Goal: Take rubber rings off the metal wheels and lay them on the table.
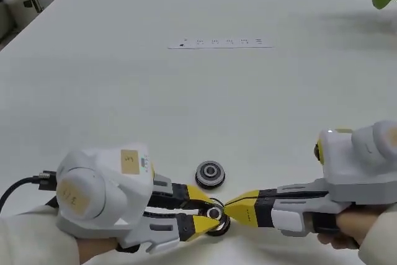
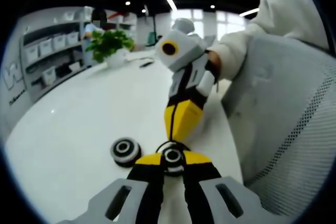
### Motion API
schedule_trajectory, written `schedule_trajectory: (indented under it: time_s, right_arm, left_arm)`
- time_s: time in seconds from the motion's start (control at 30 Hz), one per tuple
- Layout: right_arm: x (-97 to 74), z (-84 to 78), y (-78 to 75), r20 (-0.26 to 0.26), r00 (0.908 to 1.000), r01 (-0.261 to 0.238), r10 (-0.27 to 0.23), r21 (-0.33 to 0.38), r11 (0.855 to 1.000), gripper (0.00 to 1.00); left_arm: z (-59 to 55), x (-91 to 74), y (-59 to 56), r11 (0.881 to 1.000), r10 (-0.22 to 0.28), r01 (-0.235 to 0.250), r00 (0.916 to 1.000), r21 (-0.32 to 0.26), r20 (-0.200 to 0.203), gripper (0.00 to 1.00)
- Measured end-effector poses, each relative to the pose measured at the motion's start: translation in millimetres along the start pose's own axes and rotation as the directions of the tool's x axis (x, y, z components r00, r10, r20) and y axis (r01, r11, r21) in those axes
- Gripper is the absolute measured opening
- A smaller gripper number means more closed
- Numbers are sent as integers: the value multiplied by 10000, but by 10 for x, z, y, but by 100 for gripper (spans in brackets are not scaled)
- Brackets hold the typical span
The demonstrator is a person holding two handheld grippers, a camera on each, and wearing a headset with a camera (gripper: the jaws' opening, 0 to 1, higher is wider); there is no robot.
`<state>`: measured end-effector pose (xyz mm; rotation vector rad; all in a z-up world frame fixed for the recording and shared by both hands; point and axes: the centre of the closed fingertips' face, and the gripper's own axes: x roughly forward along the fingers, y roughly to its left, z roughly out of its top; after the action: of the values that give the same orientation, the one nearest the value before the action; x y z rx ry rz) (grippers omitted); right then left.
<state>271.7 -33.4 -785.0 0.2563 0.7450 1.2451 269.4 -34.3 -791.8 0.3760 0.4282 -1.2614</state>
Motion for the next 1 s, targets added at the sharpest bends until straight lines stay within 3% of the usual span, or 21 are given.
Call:
schedule_trajectory:
  time_s: [0.47,1.0]
  right_arm:
    - [-11,21,-3,-279,9995,105,-116,-388,9992,0]
    - [-141,197,83,99,9997,246,-241,-629,9977,0]
  left_arm:
    - [5,-62,-15,9996,-234,243,9979,131,-596,17]
    - [232,-407,20,9996,-141,152,9990,248,-421,35]
